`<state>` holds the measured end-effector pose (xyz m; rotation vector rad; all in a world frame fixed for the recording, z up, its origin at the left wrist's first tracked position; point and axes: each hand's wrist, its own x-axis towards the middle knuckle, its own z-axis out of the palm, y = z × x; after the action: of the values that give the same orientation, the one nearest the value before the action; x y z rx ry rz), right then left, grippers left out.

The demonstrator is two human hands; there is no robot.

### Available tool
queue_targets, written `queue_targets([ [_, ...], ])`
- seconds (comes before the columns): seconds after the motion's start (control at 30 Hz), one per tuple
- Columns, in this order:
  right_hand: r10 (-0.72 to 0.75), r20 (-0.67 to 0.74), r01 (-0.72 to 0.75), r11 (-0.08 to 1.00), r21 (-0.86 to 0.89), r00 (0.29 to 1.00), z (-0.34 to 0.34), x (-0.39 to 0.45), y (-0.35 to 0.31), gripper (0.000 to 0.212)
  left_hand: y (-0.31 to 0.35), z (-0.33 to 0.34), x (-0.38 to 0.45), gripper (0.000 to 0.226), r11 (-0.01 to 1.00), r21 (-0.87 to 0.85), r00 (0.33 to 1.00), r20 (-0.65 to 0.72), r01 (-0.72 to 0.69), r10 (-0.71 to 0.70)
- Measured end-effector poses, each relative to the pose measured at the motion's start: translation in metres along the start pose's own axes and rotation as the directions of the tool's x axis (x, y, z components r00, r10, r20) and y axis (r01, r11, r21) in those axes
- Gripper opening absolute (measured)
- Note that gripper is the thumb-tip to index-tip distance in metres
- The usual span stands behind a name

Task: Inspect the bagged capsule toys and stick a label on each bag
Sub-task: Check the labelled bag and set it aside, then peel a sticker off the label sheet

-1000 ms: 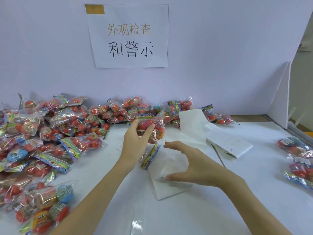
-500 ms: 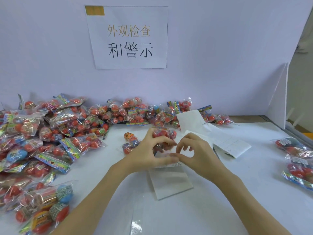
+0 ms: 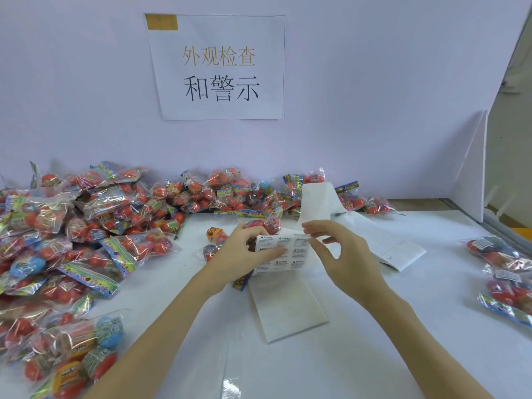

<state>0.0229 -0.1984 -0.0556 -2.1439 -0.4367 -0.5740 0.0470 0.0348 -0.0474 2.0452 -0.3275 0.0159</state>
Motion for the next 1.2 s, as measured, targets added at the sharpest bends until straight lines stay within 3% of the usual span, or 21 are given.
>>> queue_targets([
  [0.13,-0.008,0.02,0.008,1.0,0.018,1.0,0.003,0.0,0.0,0.029,0.0,-0.001,0.0,0.023,0.998,0.064,1.0,0.017,0.019,-0.02],
  [0.27,0.007,0.049,-0.008,1.0,0.003,0.999,0.003,-0.001,-0.005,0.029,0.003,0.003,-0.001,0.037,1.0,0.018,1.0,-0.02,0.023,-0.023],
  [0.43,0.023,0.083,-0.024,1.0,0.014,0.996,0.001,-0.001,-0.01,0.03,0.004,0.004,-0.001,0.017,0.998,0.016,0.995,-0.074,0.06,-0.059],
  [0.63,0.016,0.085,-0.015,1.0,-0.01,0.996,0.002,-0.002,-0.01,0.023,0.007,0.006,-0.003,0.015,0.998,0.016,0.994,-0.093,0.067,-0.065],
  [0.77,-0.032,0.046,0.035,0.998,-0.047,0.998,0.002,-0.002,-0.01,0.015,0.008,0.007,-0.003,0.015,0.997,0.038,0.993,-0.107,0.063,-0.058],
  [0.9,-0.152,-0.105,0.151,0.988,-0.02,0.983,0.003,-0.001,-0.018,0.014,0.006,0.007,-0.003,0.018,0.998,0.018,0.99,-0.128,0.056,-0.053],
  [1.07,0.002,-0.175,0.037,0.974,0.222,0.985,0.002,0.001,-0.024,0.027,0.015,0.003,-0.005,0.018,0.973,-0.166,0.941,-0.322,-0.162,0.101],
  [1.2,0.083,-0.149,-0.027,0.939,0.343,0.985,-0.001,0.002,-0.027,0.026,0.021,-0.006,-0.008,0.046,0.919,-0.261,0.918,-0.345,-0.295,0.197],
])
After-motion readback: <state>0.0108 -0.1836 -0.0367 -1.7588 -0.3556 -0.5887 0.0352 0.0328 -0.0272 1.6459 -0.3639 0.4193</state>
